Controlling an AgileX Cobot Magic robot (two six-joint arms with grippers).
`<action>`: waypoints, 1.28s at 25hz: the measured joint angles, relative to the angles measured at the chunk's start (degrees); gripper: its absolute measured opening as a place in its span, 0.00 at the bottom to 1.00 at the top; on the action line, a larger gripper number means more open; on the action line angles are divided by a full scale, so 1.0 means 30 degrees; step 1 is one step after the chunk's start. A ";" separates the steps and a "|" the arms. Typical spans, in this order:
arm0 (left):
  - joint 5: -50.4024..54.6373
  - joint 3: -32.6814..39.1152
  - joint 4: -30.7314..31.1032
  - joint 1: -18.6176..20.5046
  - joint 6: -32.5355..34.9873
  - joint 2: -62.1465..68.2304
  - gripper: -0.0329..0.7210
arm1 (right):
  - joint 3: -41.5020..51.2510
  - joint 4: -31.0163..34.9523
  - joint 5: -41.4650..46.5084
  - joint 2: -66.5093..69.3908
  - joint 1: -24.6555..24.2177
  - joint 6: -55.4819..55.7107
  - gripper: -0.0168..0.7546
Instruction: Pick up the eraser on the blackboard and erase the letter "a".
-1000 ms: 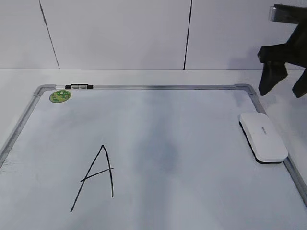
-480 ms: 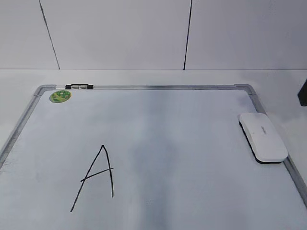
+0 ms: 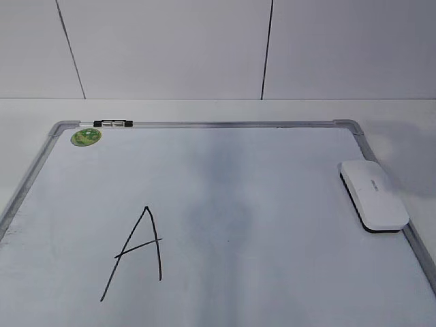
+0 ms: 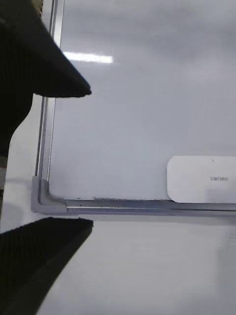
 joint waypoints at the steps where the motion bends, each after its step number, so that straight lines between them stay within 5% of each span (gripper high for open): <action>1: 0.0096 0.0000 -0.0111 0.0000 0.0000 -0.0396 0.37 | 0.0377 0.0000 0.0043 -0.0686 0.0000 0.0009 0.77; 10: 0.0213 0.1838 -0.1583 -0.0527 0.0000 -0.3744 0.36 | 0.2867 0.0033 0.0239 -0.6701 0.0000 0.0009 0.77; 32: 0.0342 0.7568 -0.1021 -0.0838 0.0040 -1.1708 0.36 | 0.8260 -0.0156 0.0601 -1.6905 0.0000 -0.1181 0.77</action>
